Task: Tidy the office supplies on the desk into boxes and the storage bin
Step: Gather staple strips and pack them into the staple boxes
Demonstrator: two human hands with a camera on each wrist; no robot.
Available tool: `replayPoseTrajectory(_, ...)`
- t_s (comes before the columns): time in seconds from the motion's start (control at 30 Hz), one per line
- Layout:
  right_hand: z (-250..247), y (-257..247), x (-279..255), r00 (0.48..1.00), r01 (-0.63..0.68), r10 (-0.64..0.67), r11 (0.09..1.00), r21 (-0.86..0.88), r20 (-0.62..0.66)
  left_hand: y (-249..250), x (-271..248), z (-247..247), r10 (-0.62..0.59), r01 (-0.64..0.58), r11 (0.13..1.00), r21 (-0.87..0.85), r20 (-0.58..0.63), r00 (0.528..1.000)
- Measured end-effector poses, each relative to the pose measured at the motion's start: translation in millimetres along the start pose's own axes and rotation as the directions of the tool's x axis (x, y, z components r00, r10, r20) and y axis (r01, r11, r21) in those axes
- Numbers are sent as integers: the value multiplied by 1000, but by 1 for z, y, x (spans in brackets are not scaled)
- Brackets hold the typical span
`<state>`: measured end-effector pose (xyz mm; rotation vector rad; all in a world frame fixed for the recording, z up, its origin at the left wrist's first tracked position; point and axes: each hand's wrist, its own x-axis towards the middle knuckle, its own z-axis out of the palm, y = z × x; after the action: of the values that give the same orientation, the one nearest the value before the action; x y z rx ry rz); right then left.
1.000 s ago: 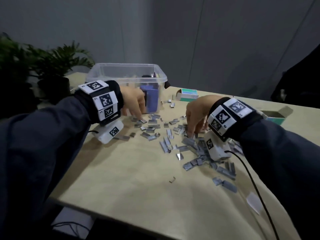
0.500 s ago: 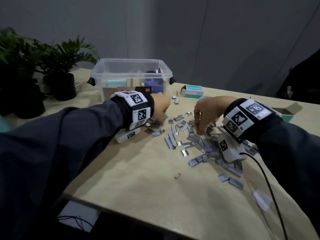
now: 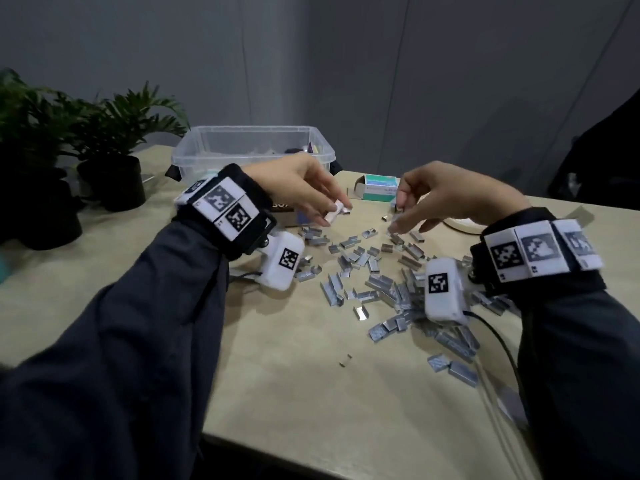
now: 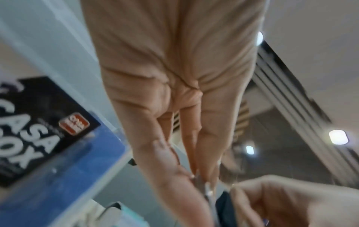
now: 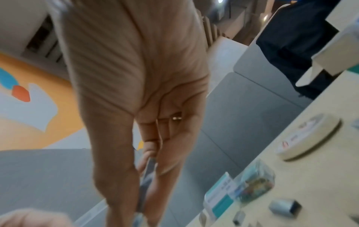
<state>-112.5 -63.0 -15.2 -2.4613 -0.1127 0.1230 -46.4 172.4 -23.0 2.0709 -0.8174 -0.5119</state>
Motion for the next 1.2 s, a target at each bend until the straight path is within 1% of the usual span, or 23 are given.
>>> replayPoseTrajectory(0.07,-1,0,-1,998,26,-24,999,40,-51,-2,-3,2,6,-8,987,-161,-11,1000)
replayPoseTrajectory(0.1,-2,-1,-2,998,39,-35,997,65,-57,-4,-4,3,7,-8,978,-208,-8,1000)
replayPoseTrajectory(0.17,-3,-2,-4,997,66,-62,989,131,-35,-10,-4,5,-8,11,975,-222,13,1000)
replayPoseTrajectory(0.23,-2,-4,-5,996,85,-89,979,185,15,-14,-3,8,-56,54,993,-105,-14,998)
replayPoseTrajectory(0.3,-1,-4,-5,993,95,-105,977,189,44,-15,-1,11,-80,86,995,55,-102,992)
replayPoseTrajectory(0.37,1,-2,-2,994,90,-98,984,156,41,-13,2,15,-56,93,970,225,-163,985)
replayPoseTrajectory(0.4,2,-1,-1,995,85,-90,987,139,34,-11,4,18,-33,85,943,323,-163,986)
replayPoseTrajectory(0.43,3,0,1,996,80,-83,989,126,23,-7,5,22,-24,77,908,413,-132,991)
replayPoseTrajectory(0.47,4,1,1,997,75,-76,991,113,3,-3,7,26,-38,69,872,485,-74,997)
replayPoseTrajectory(0.5,3,2,2,997,71,-69,992,101,-23,1,10,31,-78,67,842,535,-3,997)
replayPoseTrajectory(0.57,1,3,1,996,59,-53,994,94,-69,6,14,40,-180,64,799,598,135,974)
replayPoseTrajectory(0.6,-1,3,0,995,55,-47,993,101,-85,7,15,44,-213,51,777,627,185,959)
replayPoseTrajectory(0.7,-6,4,-3,993,50,-37,991,121,-113,6,22,50,-245,1,732,681,261,934)
replayPoseTrajectory(0.77,-8,6,-4,991,42,-28,994,102,-129,6,23,47,-233,-3,758,653,275,933)
replayPoseTrajectory(0.83,-11,9,-4,987,28,-16,997,76,-157,7,23,39,-164,5,826,563,232,959)
replayPoseTrajectory(0.87,-13,10,-4,985,24,-13,997,67,-169,7,25,35,-122,9,848,529,179,976)
replayPoseTrajectory(0.9,-14,11,-4,984,22,-11,998,60,-177,6,26,30,-94,18,850,527,119,988)
replayPoseTrajectory(0.93,-15,11,-4,983,20,-9,998,56,-181,3,29,25,-93,40,827,560,67,993)
replayPoseTrajectory(0.97,-16,12,-4,983,18,-8,998,54,-182,1,32,21,-114,71,782,620,30,993)
replayPoseTrajectory(1.07,-17,14,-3,984,16,-8,999,48,-178,-10,36,15,-212,146,603,784,-19,977)
replayPoseTrajectory(1.1,-17,14,-3,984,16,-9,999,42,-178,-12,37,15,-249,169,576,800,-25,968)
replayPoseTrajectory(1.13,-17,15,-3,984,14,-7,999,37,-180,-15,37,15,-280,192,570,799,-31,960)
replayPoseTrajectory(1.2,-16,15,-2,983,9,-3,999,34,-182,-18,38,18,-302,214,587,781,-35,953)
